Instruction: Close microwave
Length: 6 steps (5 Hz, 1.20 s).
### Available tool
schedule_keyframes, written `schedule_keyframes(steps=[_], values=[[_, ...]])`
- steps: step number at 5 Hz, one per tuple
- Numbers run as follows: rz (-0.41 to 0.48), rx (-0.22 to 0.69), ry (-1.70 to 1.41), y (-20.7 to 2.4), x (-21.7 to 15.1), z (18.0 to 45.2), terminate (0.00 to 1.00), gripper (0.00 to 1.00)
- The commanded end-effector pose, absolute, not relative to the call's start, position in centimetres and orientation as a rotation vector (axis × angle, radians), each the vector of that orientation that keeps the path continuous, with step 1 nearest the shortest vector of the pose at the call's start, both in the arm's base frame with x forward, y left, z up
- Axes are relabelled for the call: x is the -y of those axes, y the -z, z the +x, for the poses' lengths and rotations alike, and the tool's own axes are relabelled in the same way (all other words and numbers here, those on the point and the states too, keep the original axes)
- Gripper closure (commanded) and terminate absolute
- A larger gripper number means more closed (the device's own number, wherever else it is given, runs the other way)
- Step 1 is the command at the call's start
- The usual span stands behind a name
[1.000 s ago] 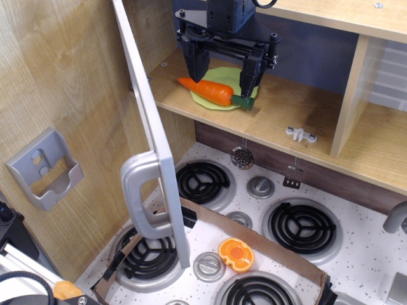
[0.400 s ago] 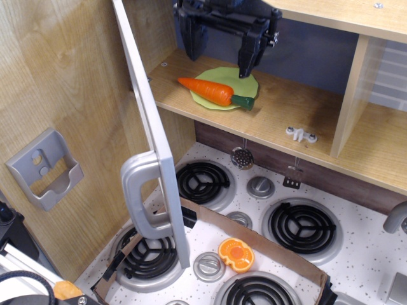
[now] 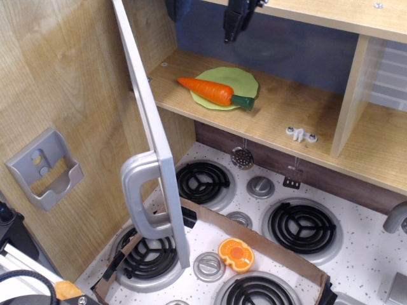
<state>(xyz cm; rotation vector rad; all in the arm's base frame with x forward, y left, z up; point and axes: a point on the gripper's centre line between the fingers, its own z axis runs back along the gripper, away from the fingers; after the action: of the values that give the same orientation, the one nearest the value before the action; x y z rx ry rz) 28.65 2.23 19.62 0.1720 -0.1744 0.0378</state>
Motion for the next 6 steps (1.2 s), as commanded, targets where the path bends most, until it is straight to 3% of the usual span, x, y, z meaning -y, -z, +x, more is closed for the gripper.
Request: schedule_keyframes(steps=[1, 2, 5, 6], values=[[0.253, 0.225, -0.095, -24.2, -3.5, 24.9, 0.00, 0.00], [0.236, 0.174, -0.153, -24.2, -4.2, 23.4, 0.00, 0.00], [0.214, 0.104, -0.186, -20.5, -6.1, 18.7, 0.00, 0.00], [0.220, 0.075, -0.172, -19.1, -6.0, 18.3, 0.00, 0.00]])
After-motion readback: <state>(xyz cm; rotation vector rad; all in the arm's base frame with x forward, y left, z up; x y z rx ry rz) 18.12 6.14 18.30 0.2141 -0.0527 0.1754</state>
